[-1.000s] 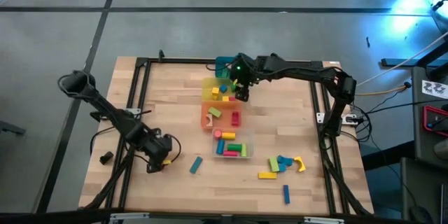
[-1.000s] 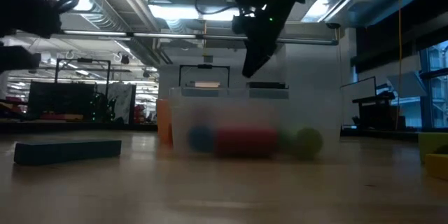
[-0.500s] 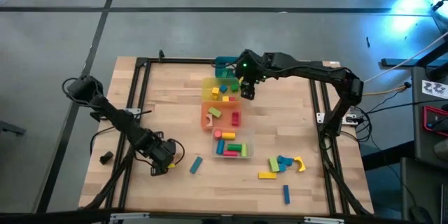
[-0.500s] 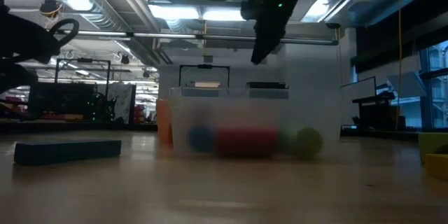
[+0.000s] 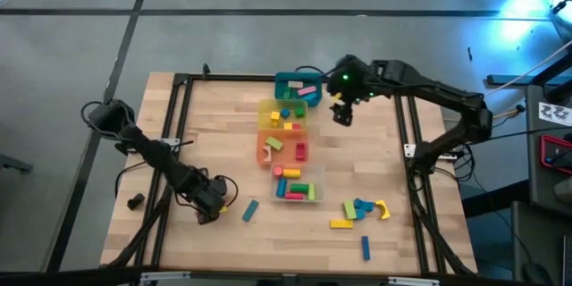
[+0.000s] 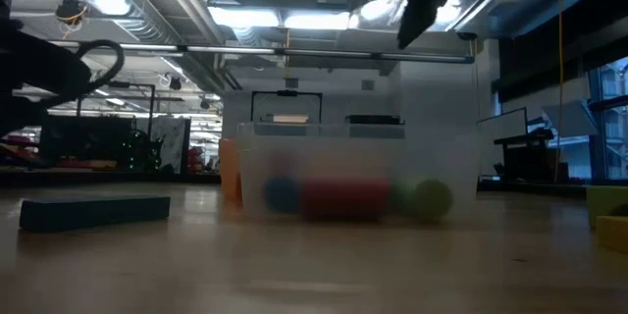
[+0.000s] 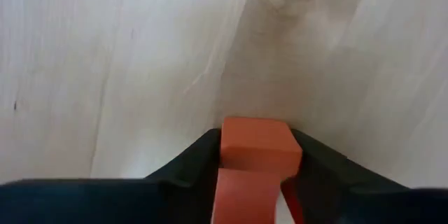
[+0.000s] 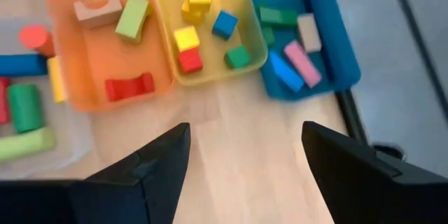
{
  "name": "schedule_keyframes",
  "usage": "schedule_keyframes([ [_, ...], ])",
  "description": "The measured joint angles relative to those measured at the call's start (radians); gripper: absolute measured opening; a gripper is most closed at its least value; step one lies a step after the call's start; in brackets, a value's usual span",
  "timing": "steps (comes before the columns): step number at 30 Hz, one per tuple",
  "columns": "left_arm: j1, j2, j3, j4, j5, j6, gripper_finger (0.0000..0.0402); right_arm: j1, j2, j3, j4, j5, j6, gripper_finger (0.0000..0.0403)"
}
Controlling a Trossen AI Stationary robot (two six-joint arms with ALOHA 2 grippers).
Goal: Sort blocks by size
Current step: Put the orange arch block into the orange bin
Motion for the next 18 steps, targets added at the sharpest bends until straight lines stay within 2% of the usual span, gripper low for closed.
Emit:
schedule_keyframes([
  [2, 0.017, 0.001, 0.008, -0.003, 0.003, -0.021, 0.012, 0.002, -0.018, -0.005, -0.036, -0.014, 0.025, 0.0276],
  [7, 0.079, 0.003, 0.04, 0.049, -0.03, -0.01, 0.0119, 0.042, -0.068, -0.073, -0.083, -0.03, 0.071, 0.0276],
  [12, 0.158, 0.004, 0.064, 0.159, -0.039, 0.091, 0.0119, 0.11, -0.115, -0.147, -0.125, -0.031, 0.135, 0.0276],
  [18, 0.249, 0.003, 0.148, 0.187, -0.041, 0.221, 0.0122, 0.199, -0.153, -0.202, -0.149, -0.03, 0.213, 0.0276],
])
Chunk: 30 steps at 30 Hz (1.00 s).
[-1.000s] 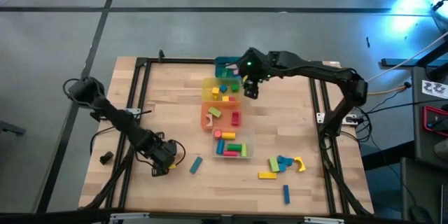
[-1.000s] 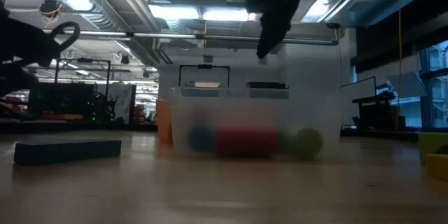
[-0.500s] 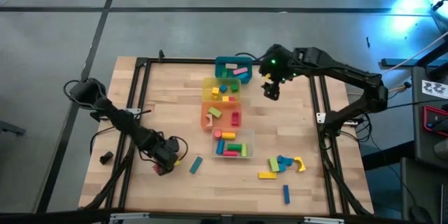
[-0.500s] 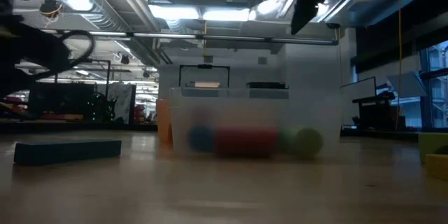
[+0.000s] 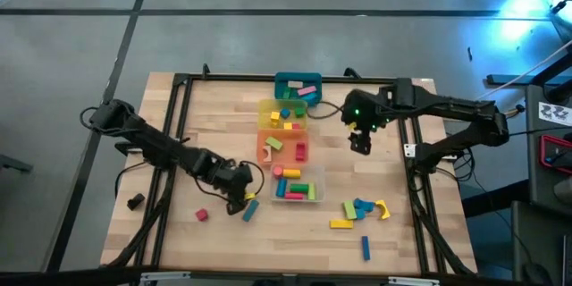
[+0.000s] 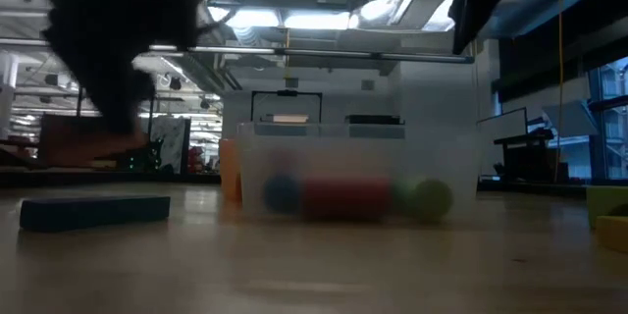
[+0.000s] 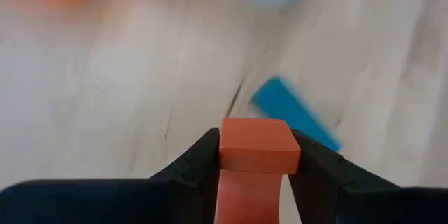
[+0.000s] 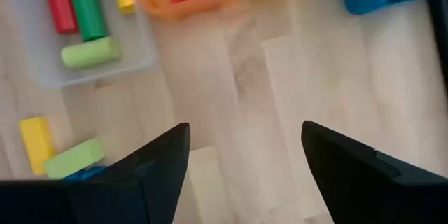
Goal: Sort blocks by size
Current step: Put the orange arch block into the orange bin
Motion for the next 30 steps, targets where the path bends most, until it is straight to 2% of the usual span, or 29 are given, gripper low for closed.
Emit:
schedule_keyframes([
  [5, 0.07, 0.0, 0.089, 0.018, -0.02, 0.202, 0.0123, 0.069, -0.001, -0.039, 0.009, 0.0, 0.077, 0.0276],
  [11, 0.178, -0.001, 0.124, 0.147, -0.177, 0.449, 0.0125, 0.151, 0.0, -0.116, 0.027, 0.001, 0.147, 0.0276],
  [17, 0.286, 0.006, 0.124, 0.276, -0.184, 0.667, 0.0133, 0.241, 0.0, -0.185, 0.025, 0.0, 0.296, 0.0276],
  [23, 0.366, 0.008, 0.121, 0.288, -0.182, 0.757, 0.0135, 0.344, 0.0, -0.25, 0.034, -0.001, 0.429, 0.0276],
  [30, 0.415, 0.011, 0.099, 0.298, -0.181, 0.756, 0.0136, 0.436, 0.003, -0.315, 0.061, -0.001, 0.547, 0.0276],
])
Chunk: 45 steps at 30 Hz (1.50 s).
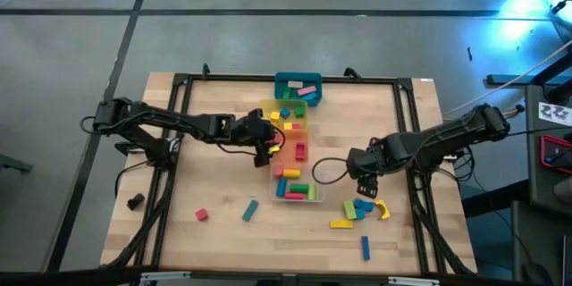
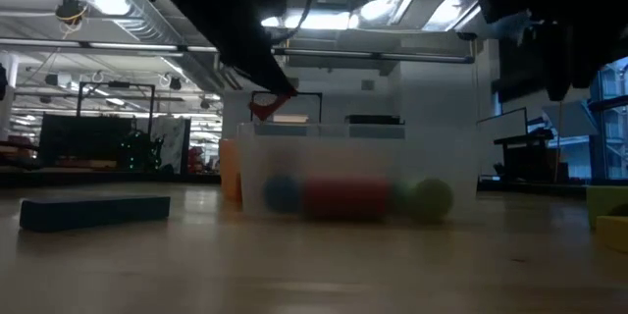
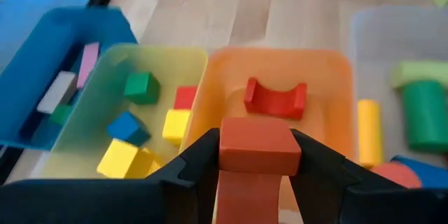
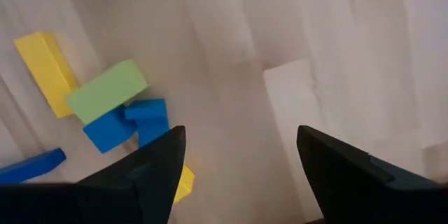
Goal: Sort blocks by size
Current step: Put the orange arch block into the orange bin, then put the blue arch block into the orange bin
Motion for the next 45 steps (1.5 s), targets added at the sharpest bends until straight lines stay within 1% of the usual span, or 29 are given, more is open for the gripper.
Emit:
schedule_keyframes([
  [6, 0.015, 0.015, -0.001, -0.001, 0.005, -0.007, 0.0136, 0.044, 0.0, -0.039, 0.085, 0.0, 0.028, 0.0276],
  [12, 0.014, 0.077, -0.001, 0.043, 0.005, -0.023, 0.0136, 0.061, 0.0, -0.047, 0.169, 0.0, 0.028, 0.0276],
  [18, 0.014, 0.153, -0.001, 0.115, 0.005, 0.001, 0.0137, 0.061, 0.0, -0.047, 0.185, 0.0, 0.028, 0.0276],
  [21, 0.014, 0.177, -0.001, 0.136, 0.005, -0.005, 0.0146, 0.061, 0.0, -0.047, 0.184, -0.001, 0.028, 0.0276],
  [27, 0.014, 0.186, -0.001, 0.159, 0.004, -0.006, 0.0179, 0.06, 0.0, -0.047, 0.182, -0.003, 0.028, 0.0276],
  [30, 0.014, 0.186, -0.001, 0.16, 0.004, -0.006, 0.019, 0.06, 0.0, -0.047, 0.182, -0.003, 0.028, 0.0276],
  [36, 0.014, 0.184, -0.001, 0.159, 0.004, -0.006, 0.0193, 0.06, 0.0, -0.047, 0.182, -0.009, 0.028, 0.0276],
  [40, 0.014, 0.181, 0.01, 0.156, 0.004, -0.006, 0.0194, 0.06, 0.0, -0.047, 0.182, -0.047, 0.036, 0.0276],
  [45, 0.014, 0.18, 0.044, 0.157, 0.004, 0.007, 0.0194, 0.105, 0.0, -0.047, 0.182, -0.086, 0.153, 0.0276],
])
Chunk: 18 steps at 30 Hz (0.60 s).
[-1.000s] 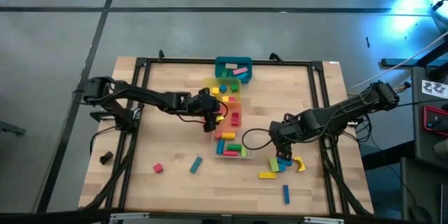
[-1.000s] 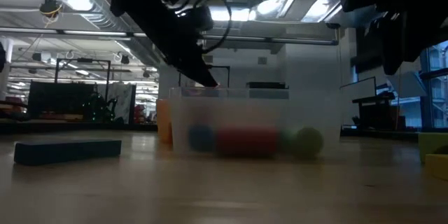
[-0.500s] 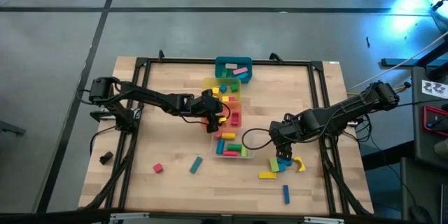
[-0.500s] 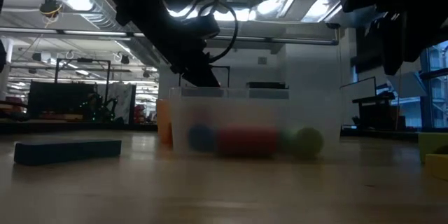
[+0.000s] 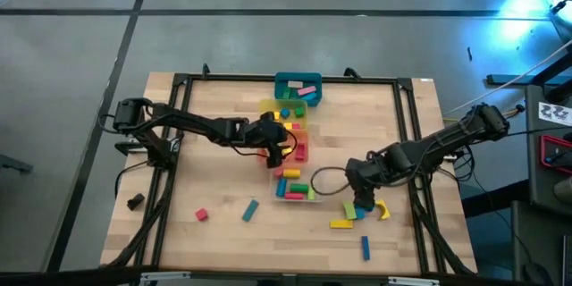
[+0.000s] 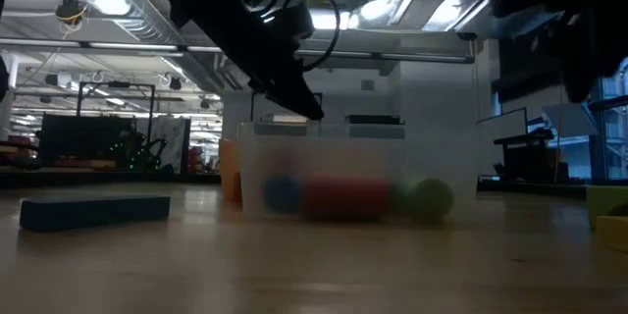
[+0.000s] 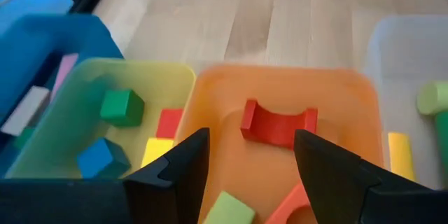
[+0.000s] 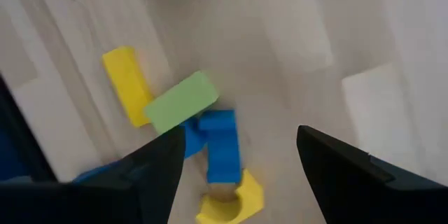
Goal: Sort blocks by size
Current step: Put the blue arch block into the orange bin
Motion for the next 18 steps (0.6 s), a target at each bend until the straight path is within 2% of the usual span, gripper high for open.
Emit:
schedule_keyframes([
  [5, 0.0, -0.001, 0.024, 0.0, 0.0, 0.043, 0.0194, 0.116, 0.0, 0.0, 0.0, 0.025, 0.088, 0.0276],
  [12, 0.0, -0.001, 0.026, -0.001, 0.0, 0.041, 0.0194, 0.274, 0.0, -0.025, 0.029, 0.178, 0.145, 0.0276],
  [18, -0.002, -0.001, 0.026, -0.003, 0.0, 0.039, 0.0194, 0.344, 0.001, -0.122, 0.092, 0.192, 0.274, 0.0276],
])
